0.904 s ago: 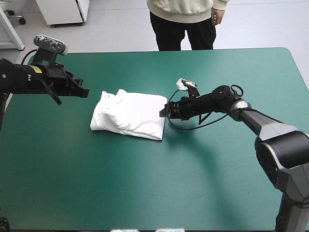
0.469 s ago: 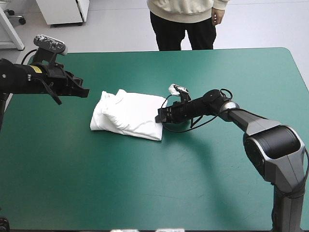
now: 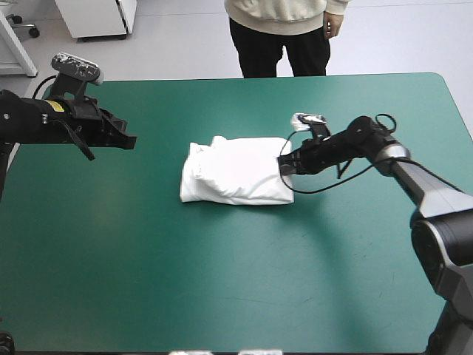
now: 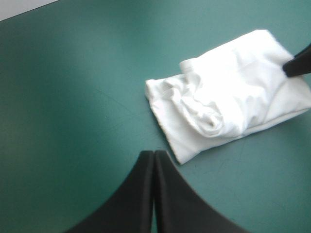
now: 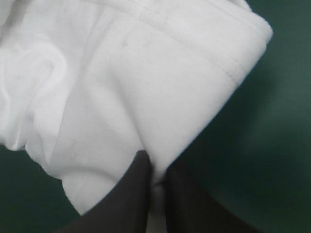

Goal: Fold the cloth

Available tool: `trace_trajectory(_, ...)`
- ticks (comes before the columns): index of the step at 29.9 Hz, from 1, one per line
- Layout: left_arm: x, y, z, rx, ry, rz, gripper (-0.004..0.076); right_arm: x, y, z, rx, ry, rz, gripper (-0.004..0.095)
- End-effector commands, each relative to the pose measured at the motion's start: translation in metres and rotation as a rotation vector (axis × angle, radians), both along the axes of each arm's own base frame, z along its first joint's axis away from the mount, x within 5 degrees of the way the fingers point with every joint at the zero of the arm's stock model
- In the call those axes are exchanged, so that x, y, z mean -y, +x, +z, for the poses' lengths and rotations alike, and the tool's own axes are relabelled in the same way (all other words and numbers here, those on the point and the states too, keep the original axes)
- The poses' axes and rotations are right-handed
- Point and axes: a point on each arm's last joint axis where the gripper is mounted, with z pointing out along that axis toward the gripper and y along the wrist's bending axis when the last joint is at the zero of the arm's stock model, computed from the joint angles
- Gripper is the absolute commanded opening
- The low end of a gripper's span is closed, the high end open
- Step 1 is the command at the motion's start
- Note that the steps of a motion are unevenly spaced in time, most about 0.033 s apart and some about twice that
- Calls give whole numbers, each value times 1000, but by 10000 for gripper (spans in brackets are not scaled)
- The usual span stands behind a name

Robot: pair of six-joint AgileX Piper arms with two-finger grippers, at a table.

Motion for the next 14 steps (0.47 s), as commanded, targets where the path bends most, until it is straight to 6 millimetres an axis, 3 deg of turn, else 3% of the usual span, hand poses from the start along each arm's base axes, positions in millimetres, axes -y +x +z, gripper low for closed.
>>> trace_trajectory(1, 2, -9, 19, 94, -57, 2, -9, 50, -28, 50, 108, -64, -91, -8)
trace_trajectory(9, 2, -9, 19, 97, -58, 3, -9, 164, -100, 69, 167, -192, -455, -8)
trace_trajectory(14, 1, -9, 19, 96, -42, 10, -9, 205, -127, 79, 194, -300, -619, -8)
